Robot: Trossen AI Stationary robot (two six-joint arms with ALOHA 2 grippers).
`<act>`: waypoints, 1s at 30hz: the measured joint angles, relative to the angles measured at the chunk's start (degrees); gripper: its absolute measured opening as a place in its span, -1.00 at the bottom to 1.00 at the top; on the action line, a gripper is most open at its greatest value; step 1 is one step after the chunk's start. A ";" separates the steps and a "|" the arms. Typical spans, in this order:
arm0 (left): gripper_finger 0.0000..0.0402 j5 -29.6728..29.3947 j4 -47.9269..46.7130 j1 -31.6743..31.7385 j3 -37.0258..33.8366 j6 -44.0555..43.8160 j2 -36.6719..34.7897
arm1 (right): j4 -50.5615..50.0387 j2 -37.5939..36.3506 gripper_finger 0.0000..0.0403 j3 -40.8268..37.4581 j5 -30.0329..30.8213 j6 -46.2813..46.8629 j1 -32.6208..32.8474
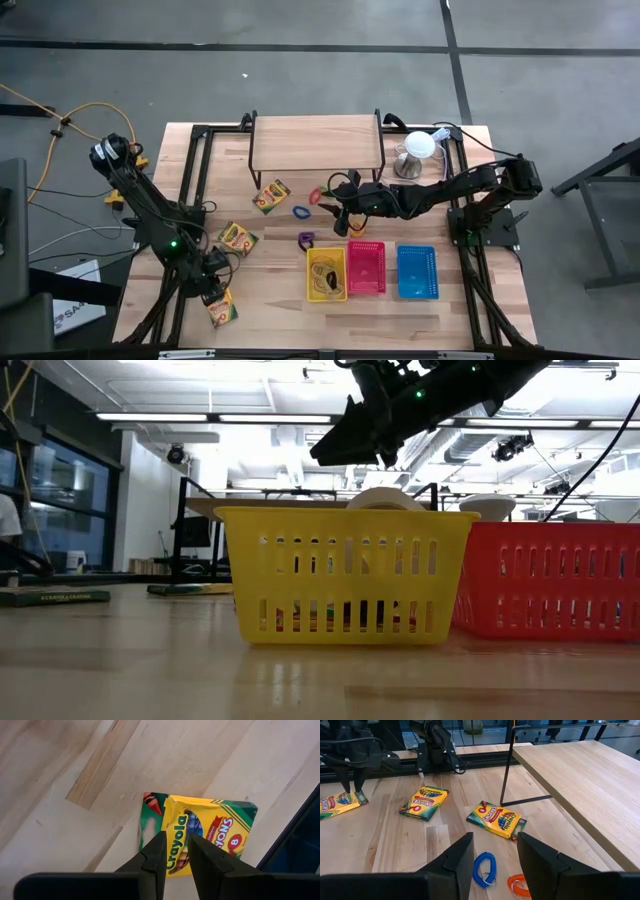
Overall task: Pick & Place Office Desk Supplies
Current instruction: Put the bottom crayon box into the red bin
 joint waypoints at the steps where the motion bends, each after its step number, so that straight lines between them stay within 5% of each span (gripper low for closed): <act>1: -0.63 0.00 0.00 0.00 0.00 -0.01 0.00 | 0.01 0.00 -0.31 0.00 0.00 -0.01 0.00; 17: -0.21 1.80 -2.32 -1.45 0.00 -3.35 0.00 | 0.00 0.00 -0.31 0.00 0.00 -0.01 0.00; 30: -0.19 1.61 -3.68 -5.00 -0.26 -5.43 -0.07 | 0.01 0.00 -0.31 0.00 0.00 -0.01 0.00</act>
